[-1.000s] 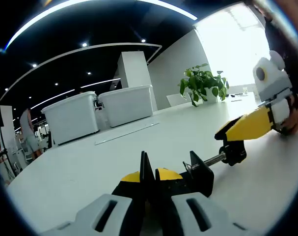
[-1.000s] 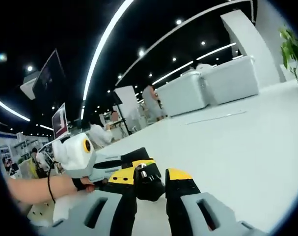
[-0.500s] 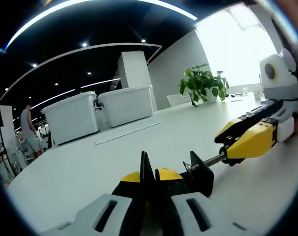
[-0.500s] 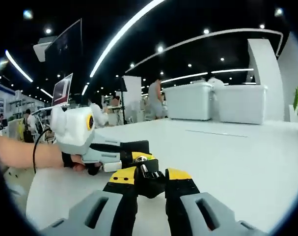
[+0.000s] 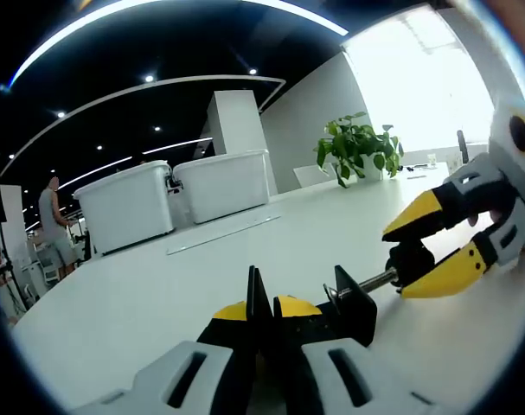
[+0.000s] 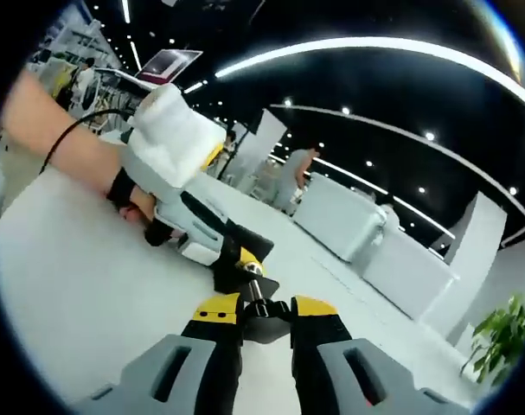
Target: Clamp the fixed fixture on the desktop, loosen the retaining clip, secure it to the edge of the desk, and tighten the retaining clip.
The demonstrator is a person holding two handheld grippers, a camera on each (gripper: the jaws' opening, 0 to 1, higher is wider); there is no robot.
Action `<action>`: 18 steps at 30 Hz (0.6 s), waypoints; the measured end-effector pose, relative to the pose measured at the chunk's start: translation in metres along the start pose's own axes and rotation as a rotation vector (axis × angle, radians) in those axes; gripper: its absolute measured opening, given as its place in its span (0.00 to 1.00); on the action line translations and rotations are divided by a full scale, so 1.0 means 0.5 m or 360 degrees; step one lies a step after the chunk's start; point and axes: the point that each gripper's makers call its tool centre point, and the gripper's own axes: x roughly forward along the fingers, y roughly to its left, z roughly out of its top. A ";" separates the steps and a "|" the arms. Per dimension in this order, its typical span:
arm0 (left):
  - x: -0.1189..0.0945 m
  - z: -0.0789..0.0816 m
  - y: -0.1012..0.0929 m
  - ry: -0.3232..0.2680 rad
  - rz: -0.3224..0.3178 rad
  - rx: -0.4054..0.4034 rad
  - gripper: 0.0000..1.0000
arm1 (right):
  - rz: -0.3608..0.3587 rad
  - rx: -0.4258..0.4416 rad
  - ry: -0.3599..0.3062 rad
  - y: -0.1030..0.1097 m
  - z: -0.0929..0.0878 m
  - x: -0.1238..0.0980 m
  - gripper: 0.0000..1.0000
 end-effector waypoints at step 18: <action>-0.001 0.000 -0.001 -0.0002 0.0002 0.0005 0.07 | 0.0080 0.0396 -0.0028 -0.004 0.006 -0.008 0.37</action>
